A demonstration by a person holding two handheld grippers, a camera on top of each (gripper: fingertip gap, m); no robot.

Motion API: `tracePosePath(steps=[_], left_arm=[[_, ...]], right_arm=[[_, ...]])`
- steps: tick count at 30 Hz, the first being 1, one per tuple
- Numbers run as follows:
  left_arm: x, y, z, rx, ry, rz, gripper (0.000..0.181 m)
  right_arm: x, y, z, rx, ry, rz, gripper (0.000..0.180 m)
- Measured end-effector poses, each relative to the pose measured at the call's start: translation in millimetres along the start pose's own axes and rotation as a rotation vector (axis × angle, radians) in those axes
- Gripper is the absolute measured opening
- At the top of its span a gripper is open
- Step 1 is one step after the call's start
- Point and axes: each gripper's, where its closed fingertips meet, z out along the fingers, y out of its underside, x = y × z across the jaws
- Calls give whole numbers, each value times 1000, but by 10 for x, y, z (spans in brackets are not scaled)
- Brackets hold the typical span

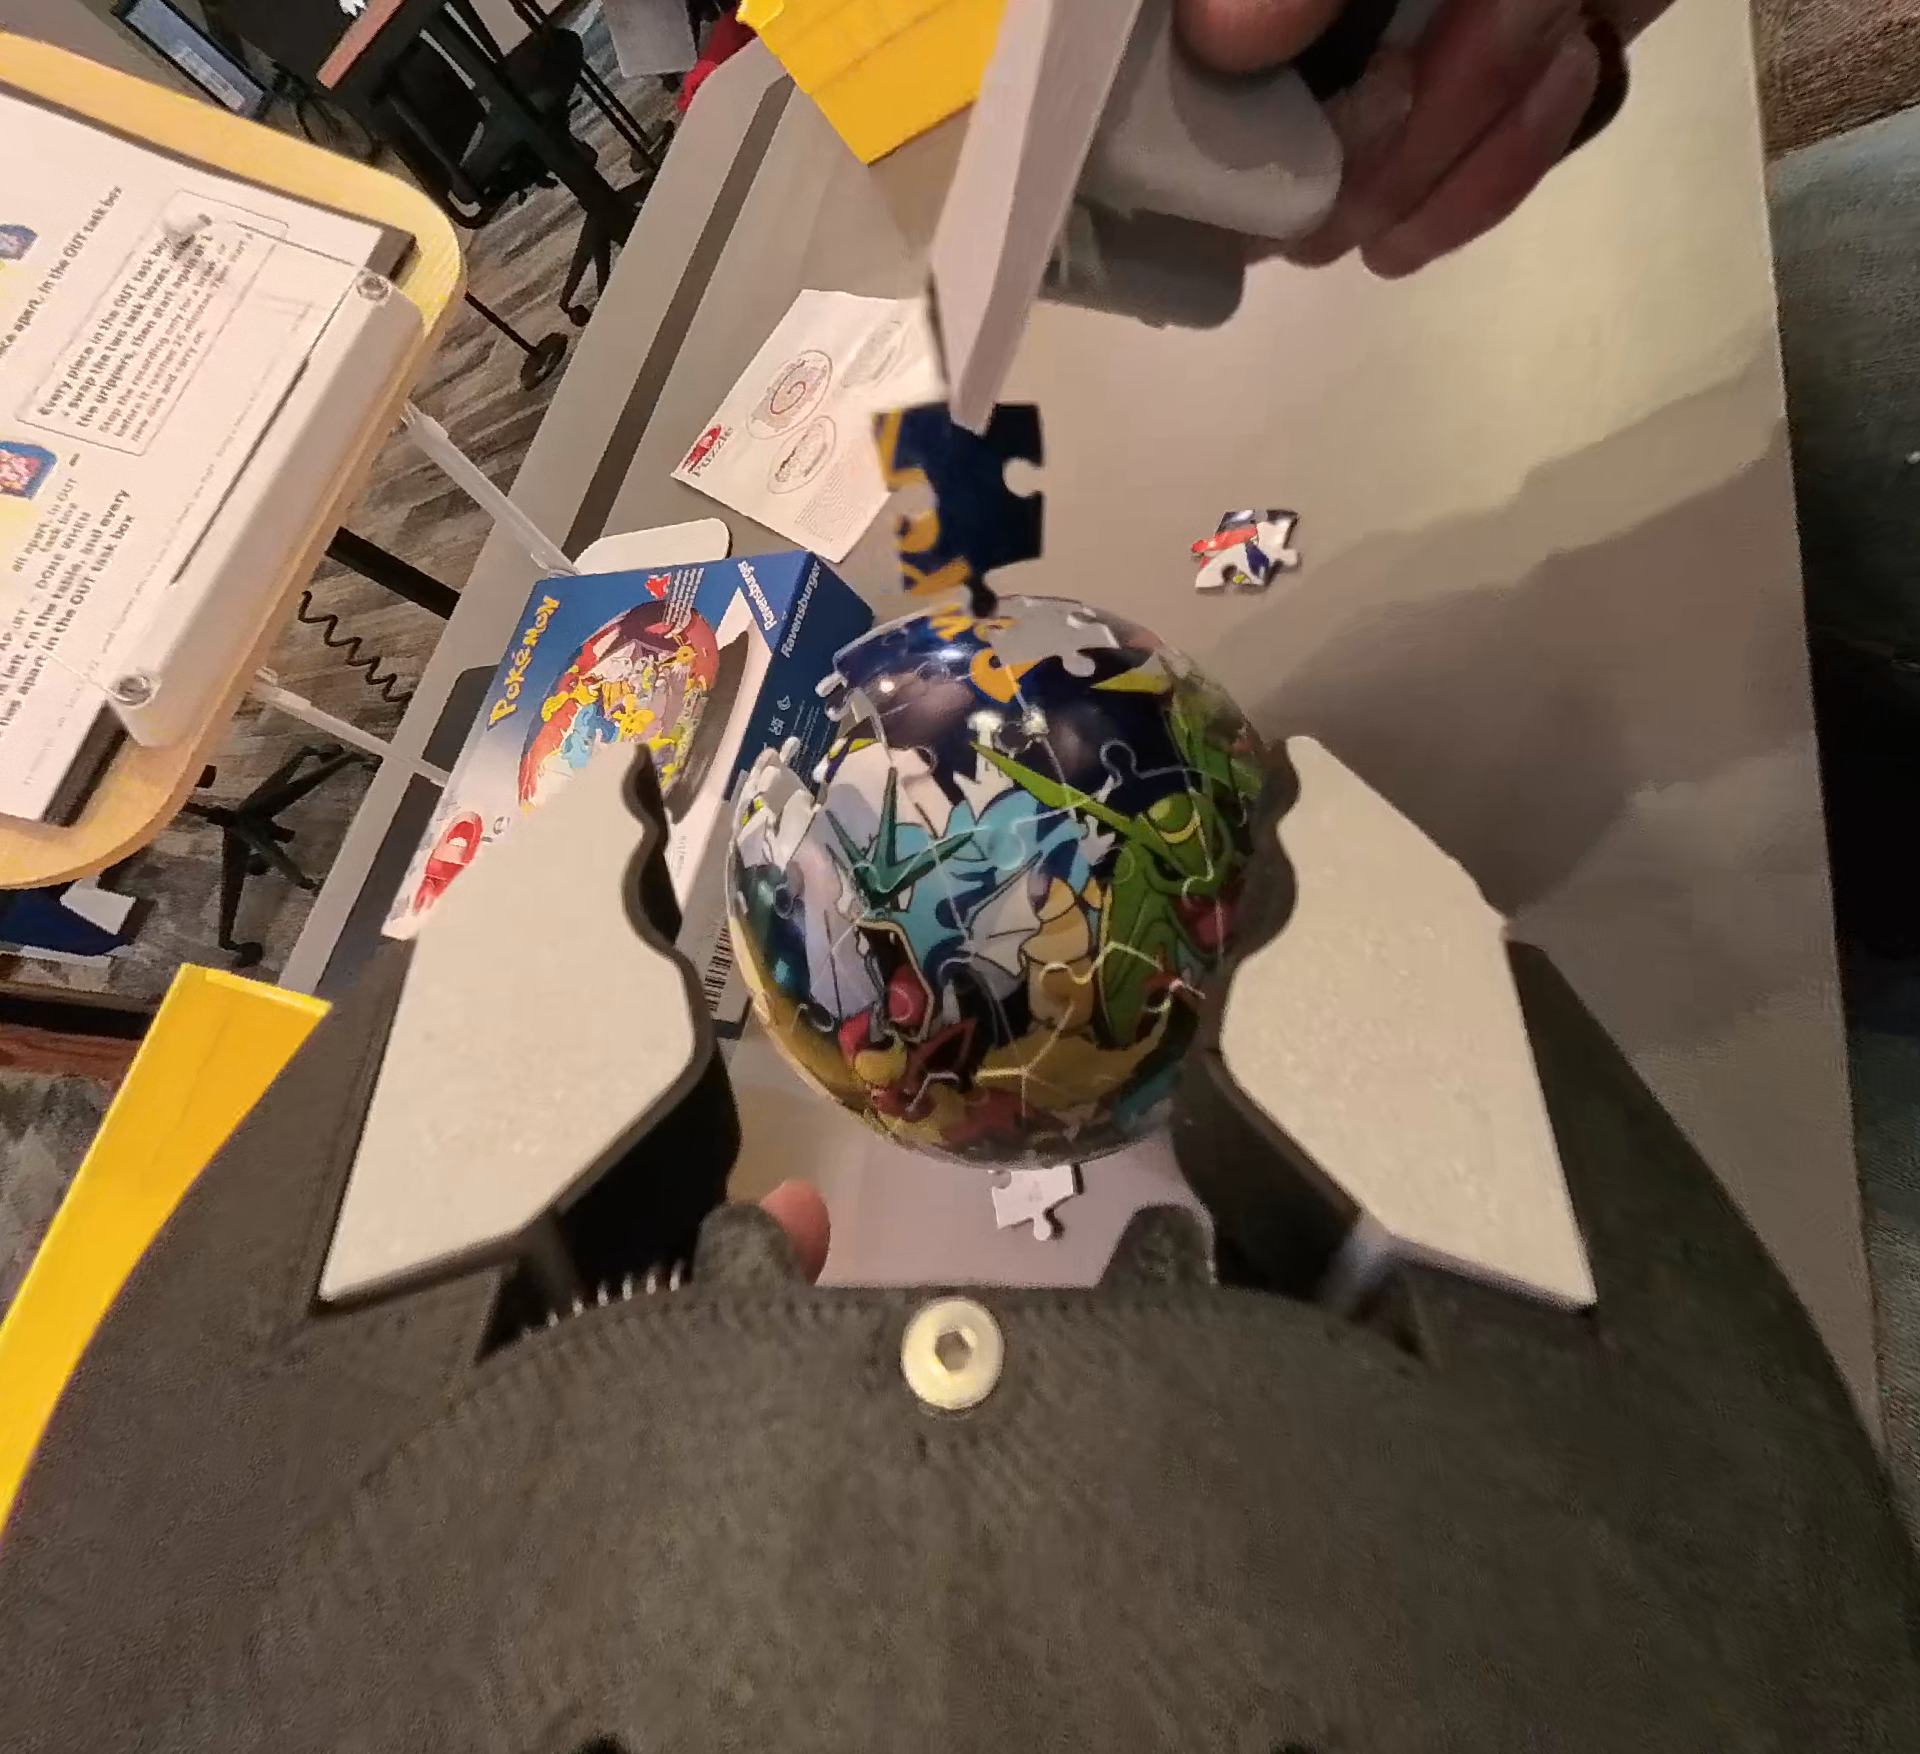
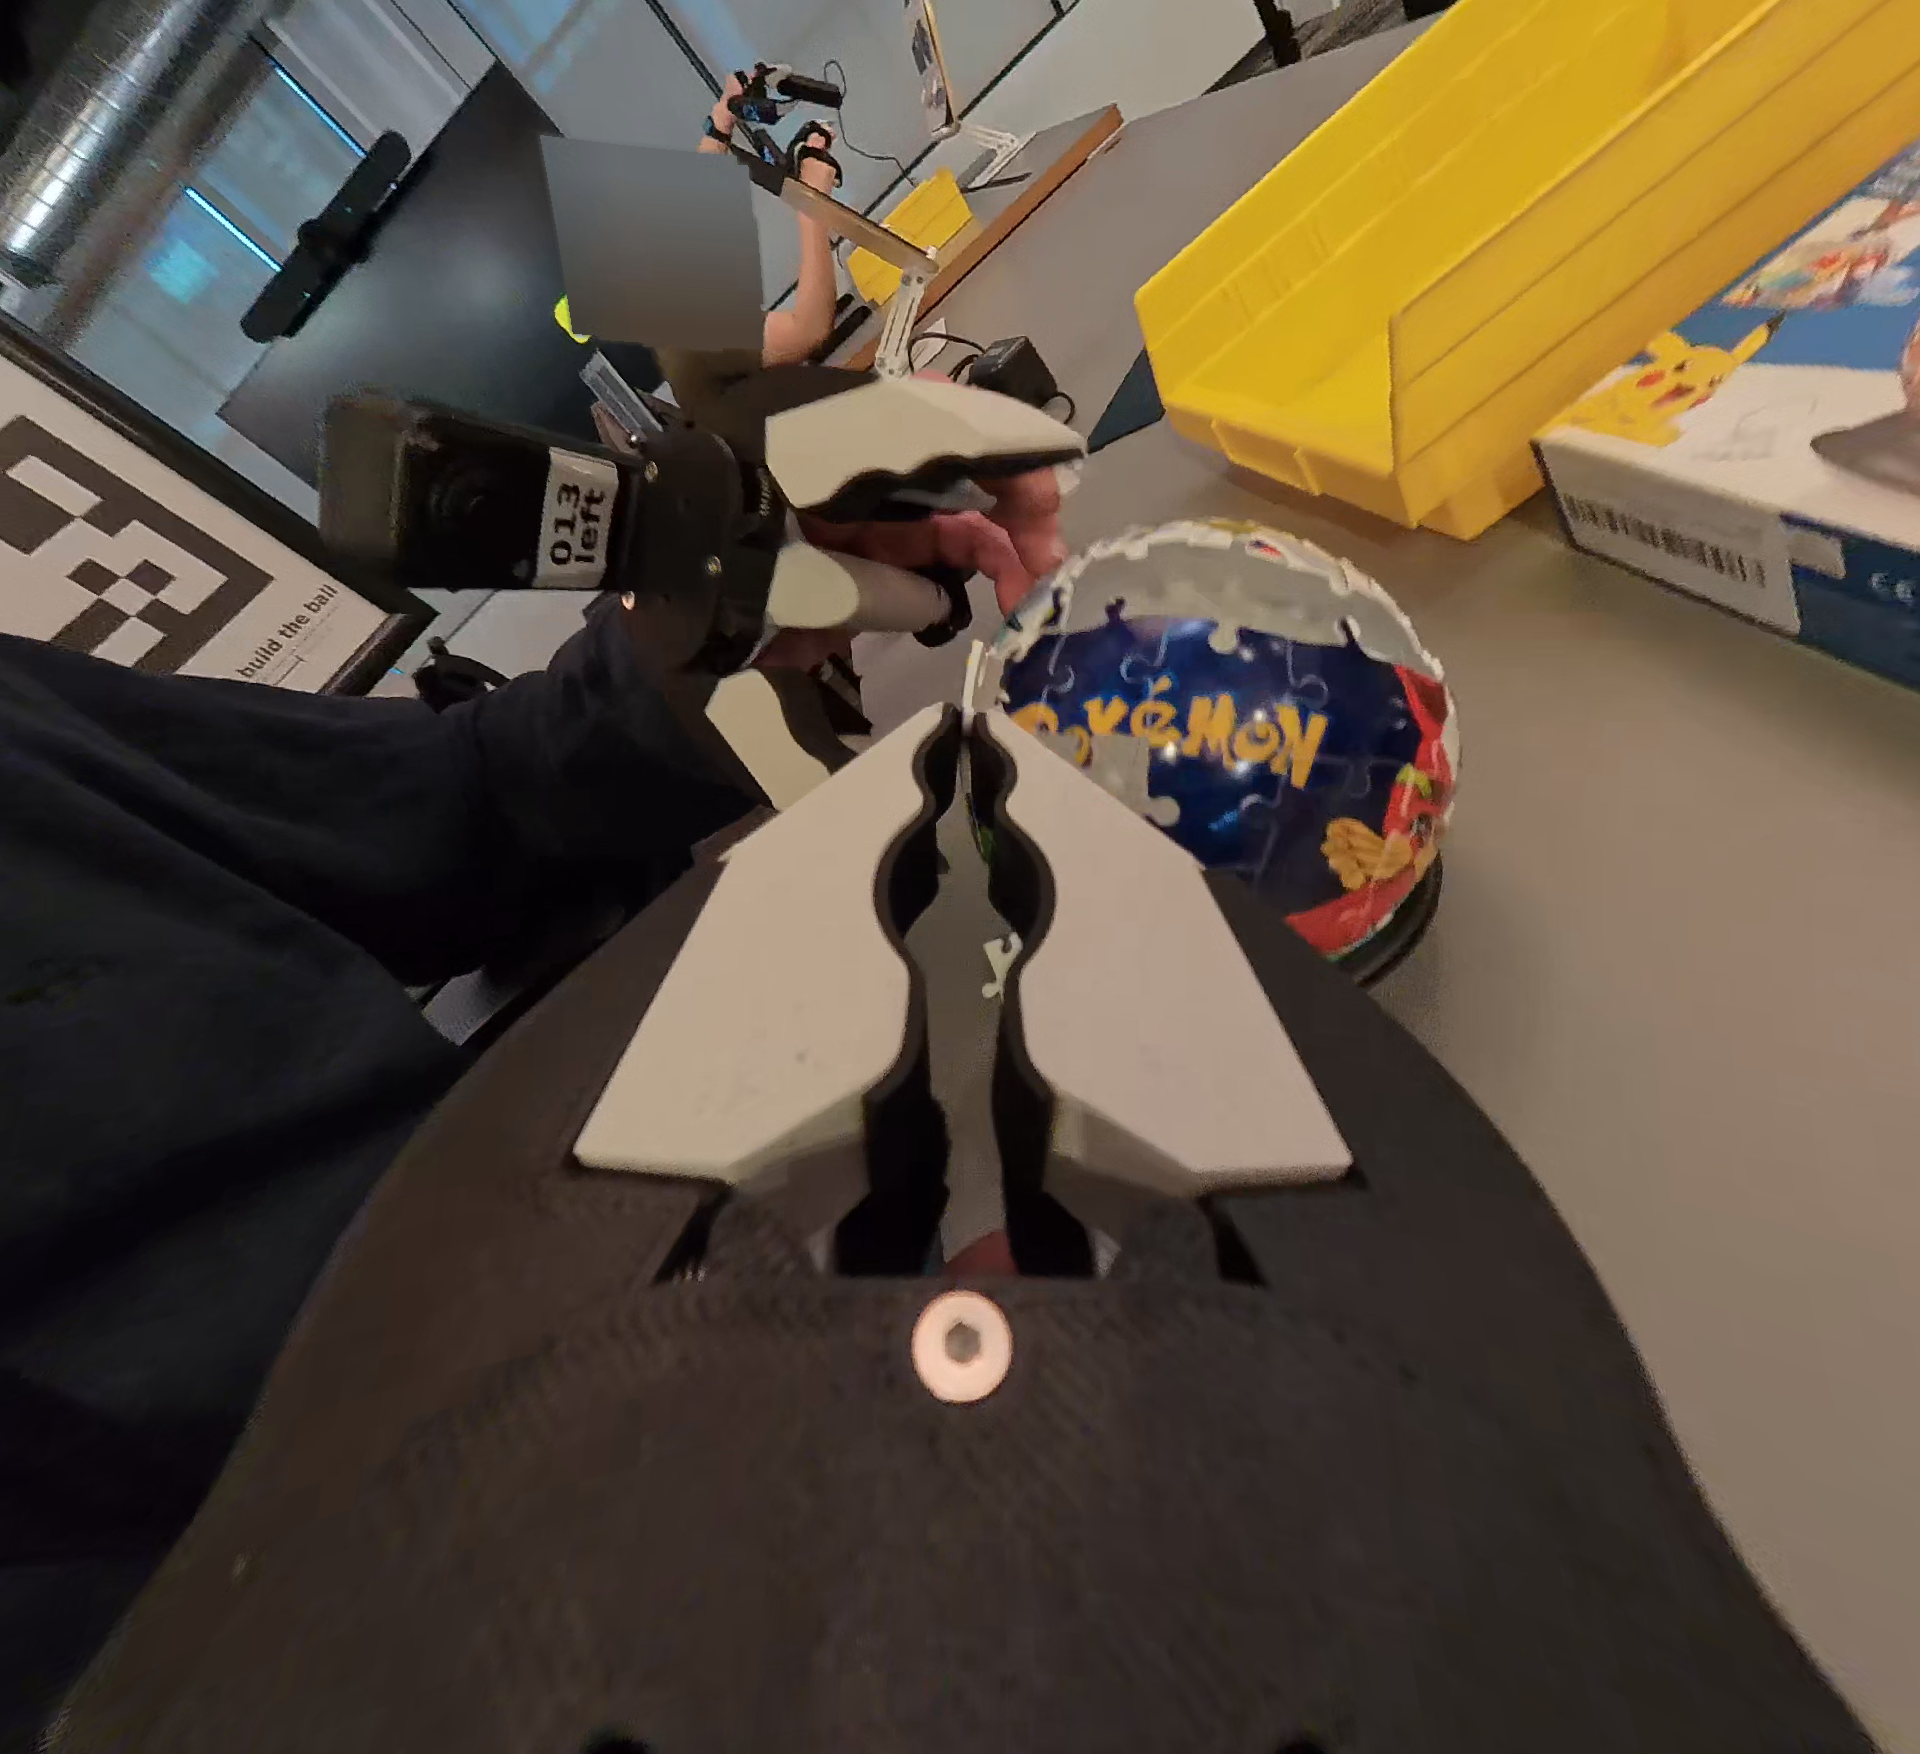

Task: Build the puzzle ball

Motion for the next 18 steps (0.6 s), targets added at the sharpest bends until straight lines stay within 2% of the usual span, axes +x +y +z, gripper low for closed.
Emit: tracePosePath(steps=[10, 18], left_arm=[[11, 4, 71, -17, -6, -8, 107], [7, 28, 101, -32, -4, -22, 107]], right_arm=[[72, 155, -63, 78, -143, 98, 0], [115, 199, -2, 65, -197, 117, 0]])
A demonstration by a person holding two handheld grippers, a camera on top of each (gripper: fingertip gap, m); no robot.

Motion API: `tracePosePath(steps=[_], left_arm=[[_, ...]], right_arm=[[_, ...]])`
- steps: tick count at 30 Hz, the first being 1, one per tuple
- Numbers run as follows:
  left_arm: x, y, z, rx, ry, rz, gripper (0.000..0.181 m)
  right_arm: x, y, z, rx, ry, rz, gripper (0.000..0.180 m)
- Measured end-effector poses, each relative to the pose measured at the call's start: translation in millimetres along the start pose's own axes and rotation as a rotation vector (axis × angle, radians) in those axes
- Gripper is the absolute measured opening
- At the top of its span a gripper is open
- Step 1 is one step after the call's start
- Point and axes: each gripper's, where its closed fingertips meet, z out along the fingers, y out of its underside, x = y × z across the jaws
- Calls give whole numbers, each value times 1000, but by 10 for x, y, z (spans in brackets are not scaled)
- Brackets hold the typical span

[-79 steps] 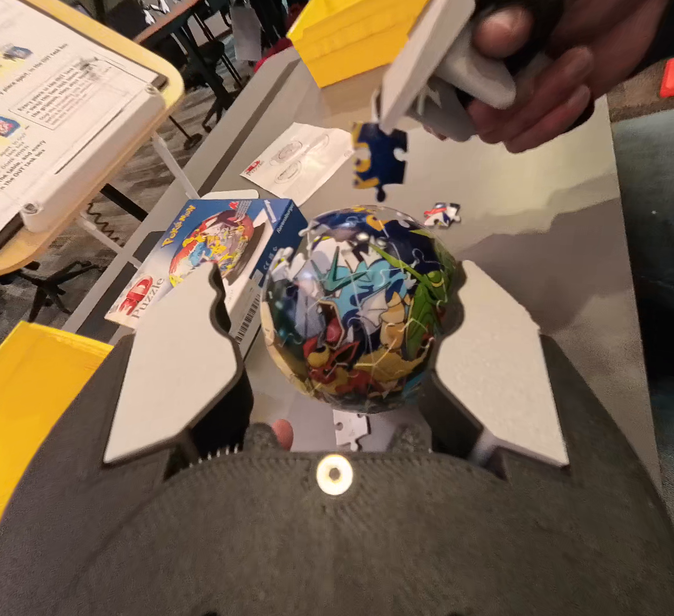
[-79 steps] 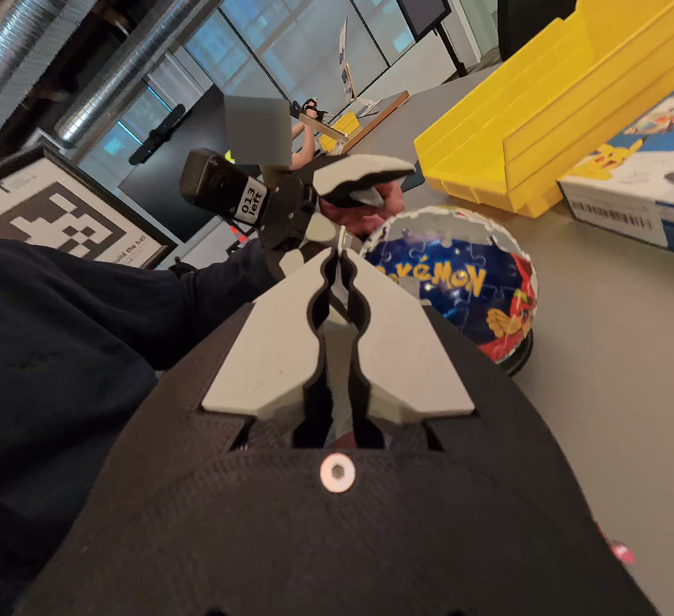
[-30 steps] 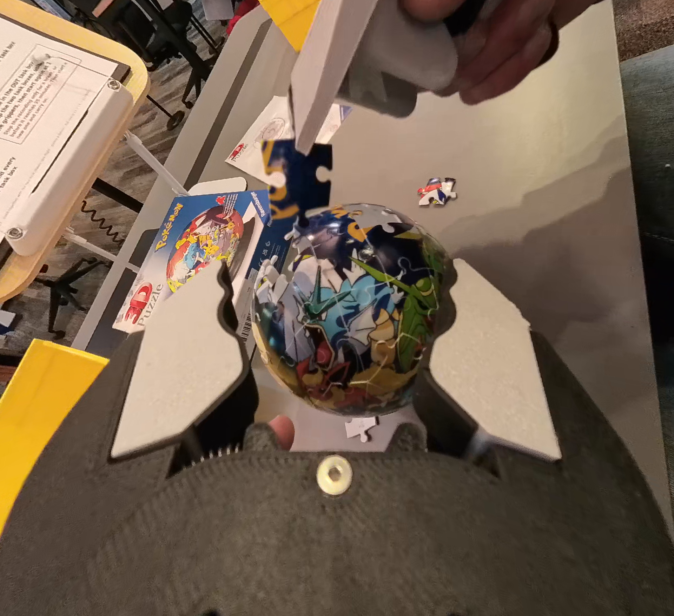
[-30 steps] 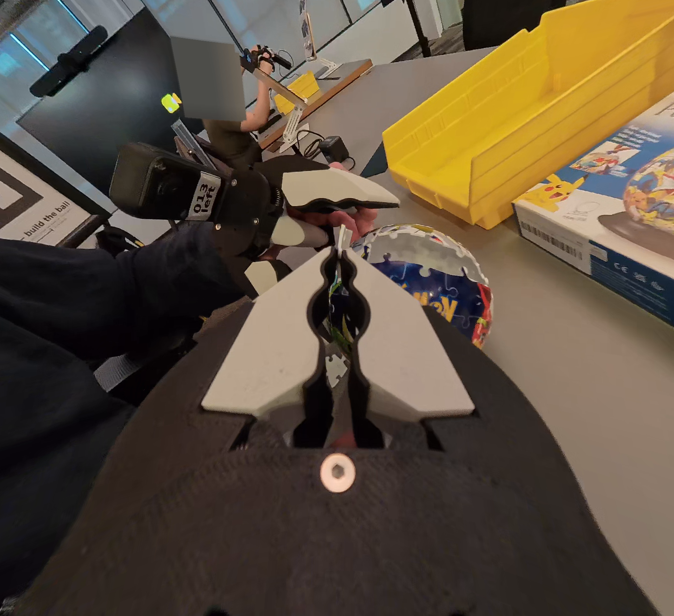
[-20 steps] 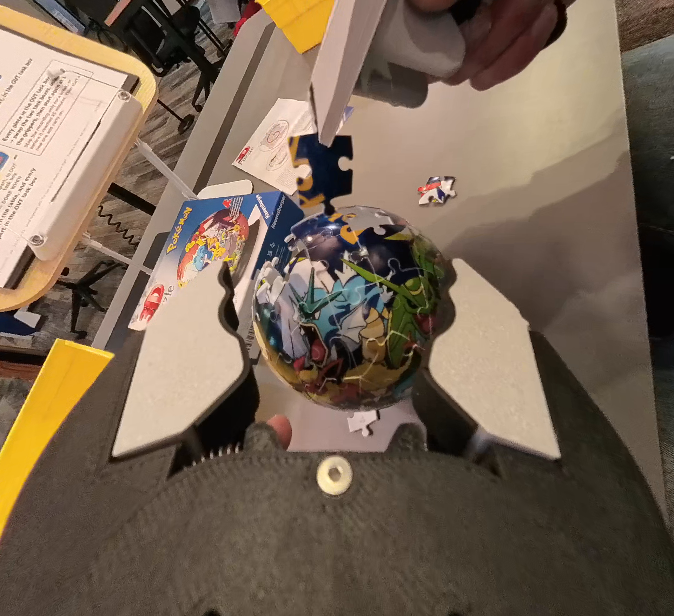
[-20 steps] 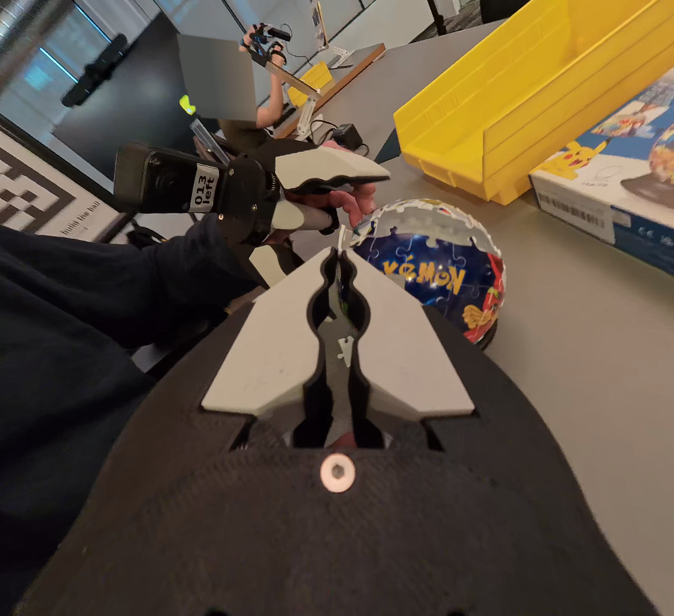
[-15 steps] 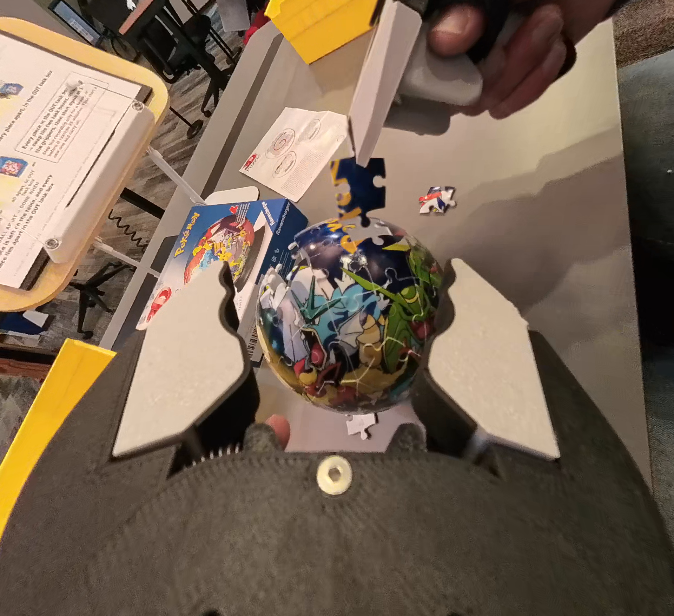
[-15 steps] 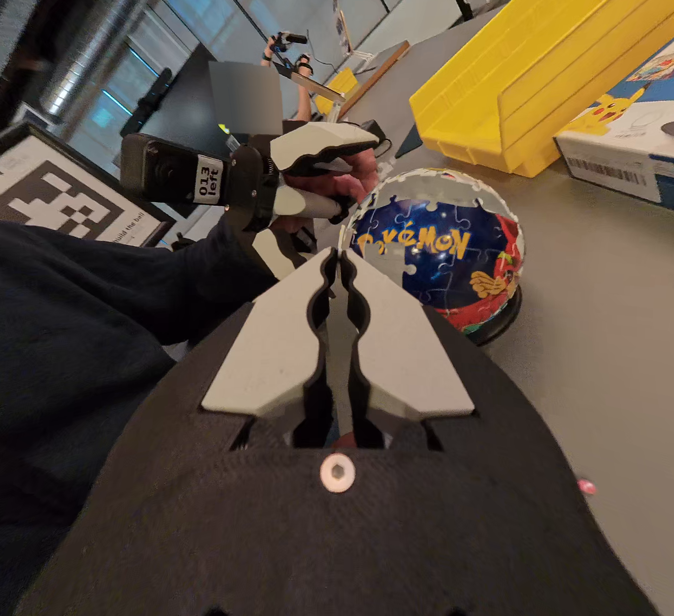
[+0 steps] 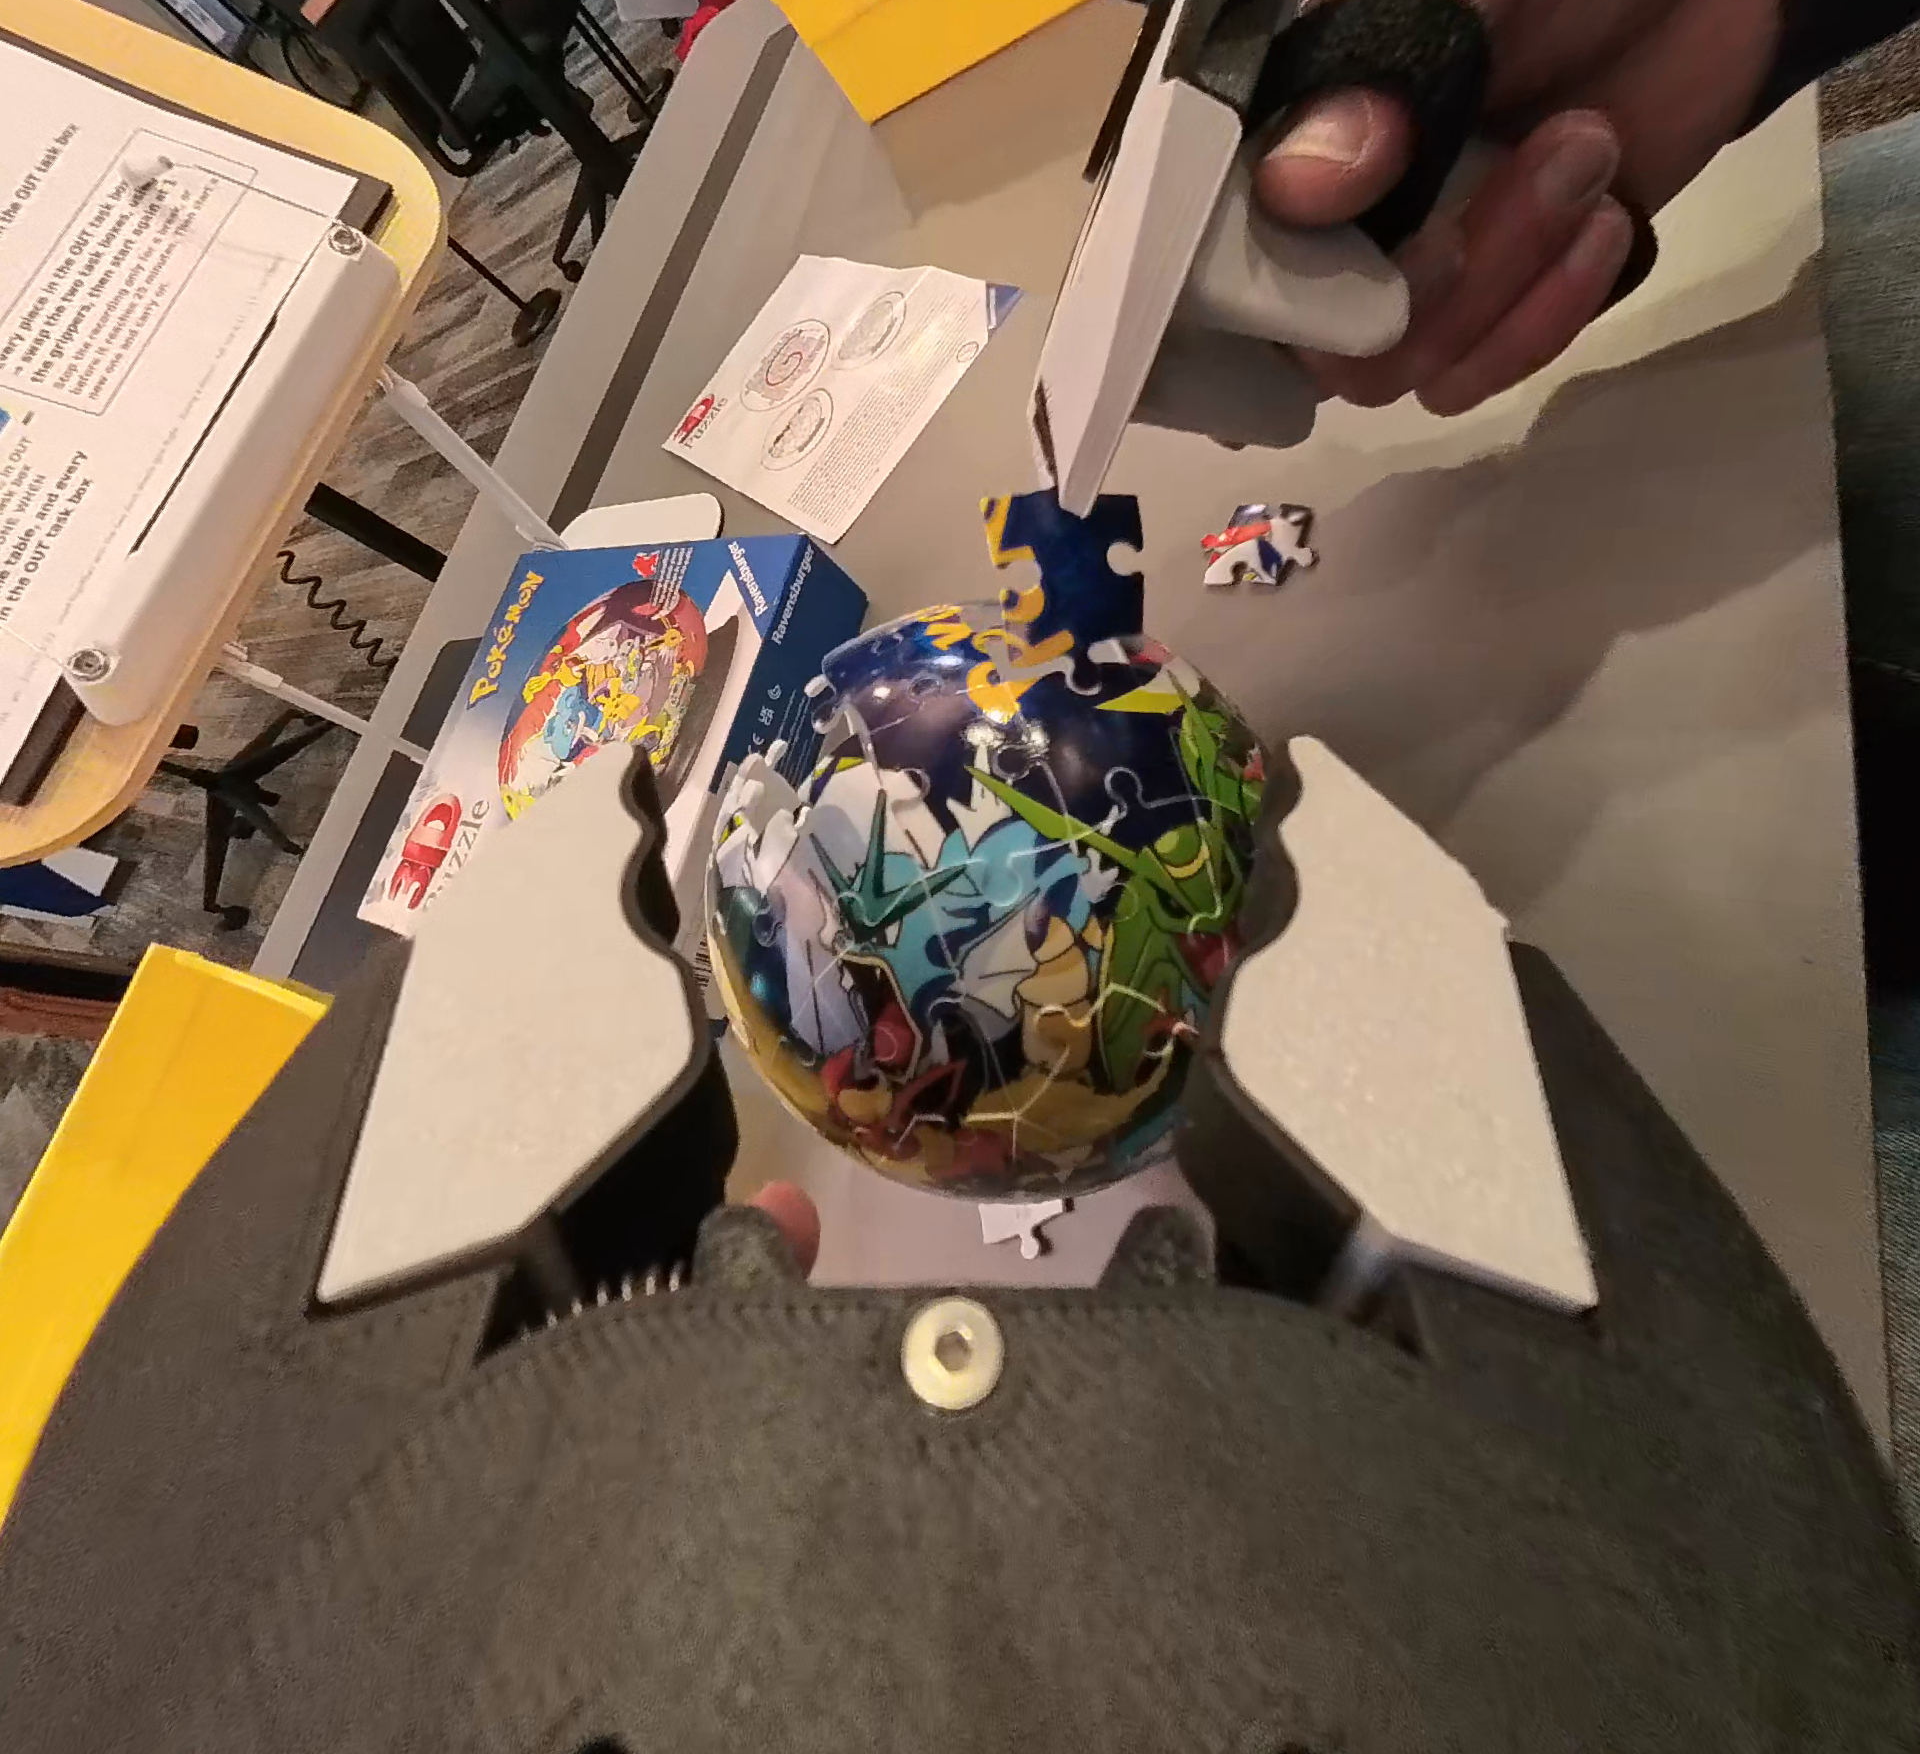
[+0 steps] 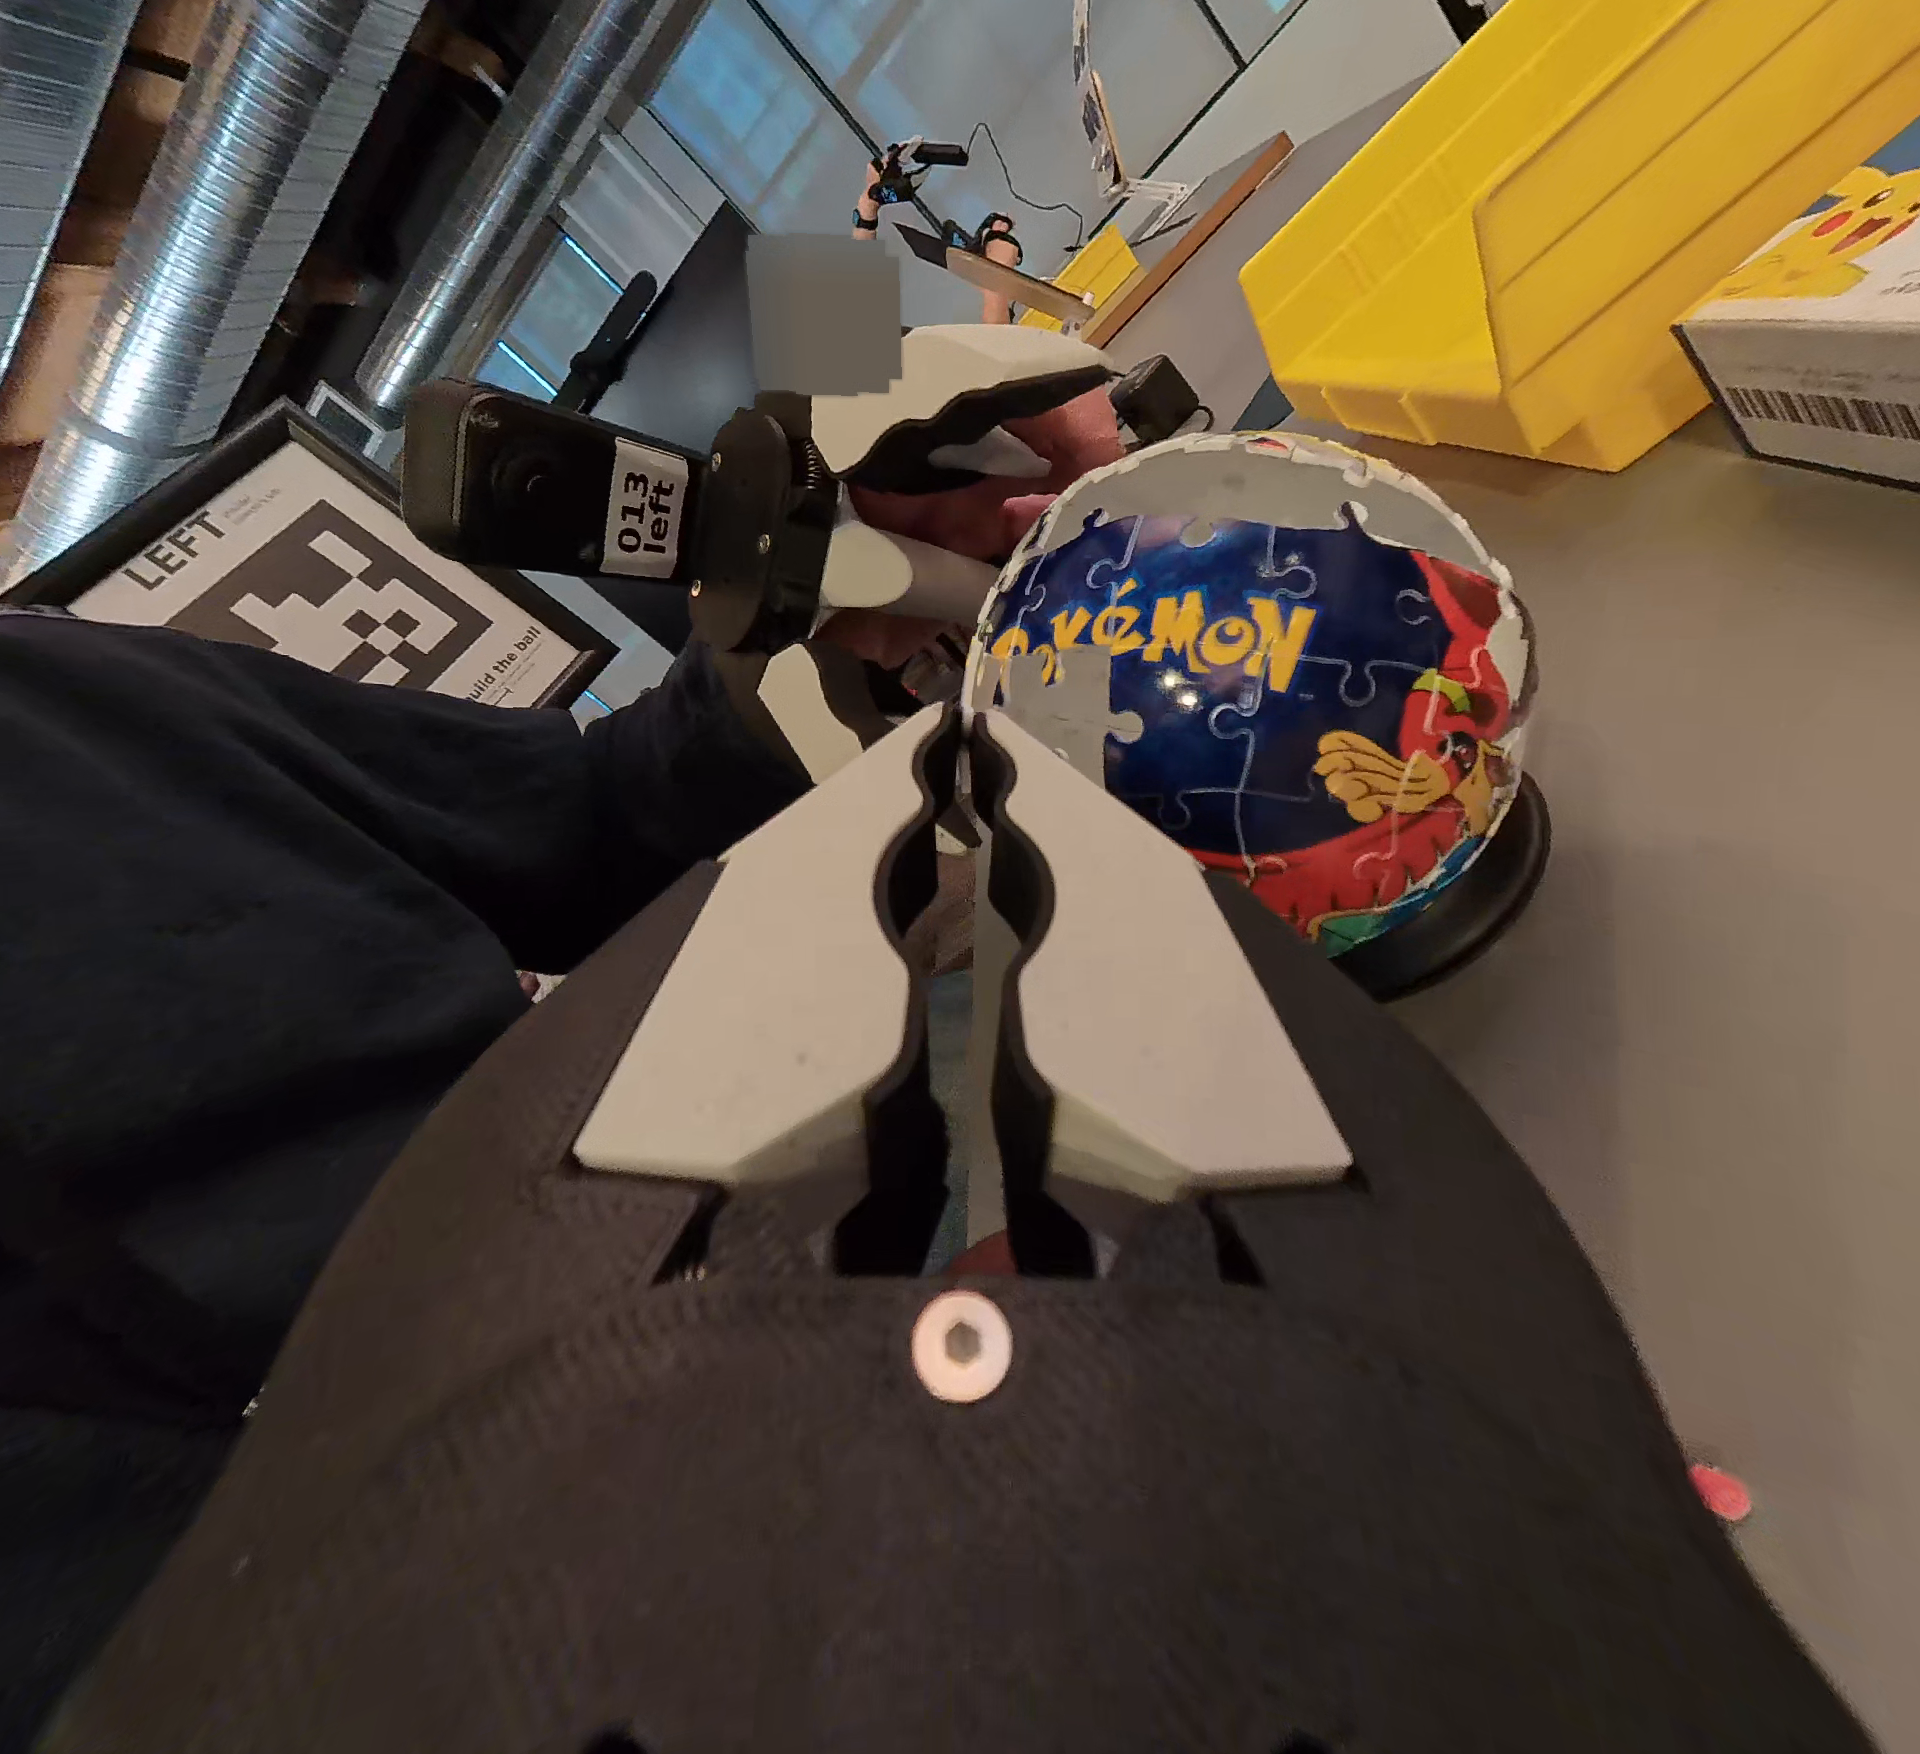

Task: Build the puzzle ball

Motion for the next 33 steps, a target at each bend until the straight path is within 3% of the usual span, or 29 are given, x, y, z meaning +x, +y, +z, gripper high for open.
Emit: tracePosePath(steps=[12, 33], left_arm=[[30, 8, 48, -18, 10, -18, 108], [57, 17, 86, -33, 0, 2, 108]], right_arm=[[83, -8, 5, 8, -4, 26, 3], [213, 1, 14, -68, 268, -147, 10]])
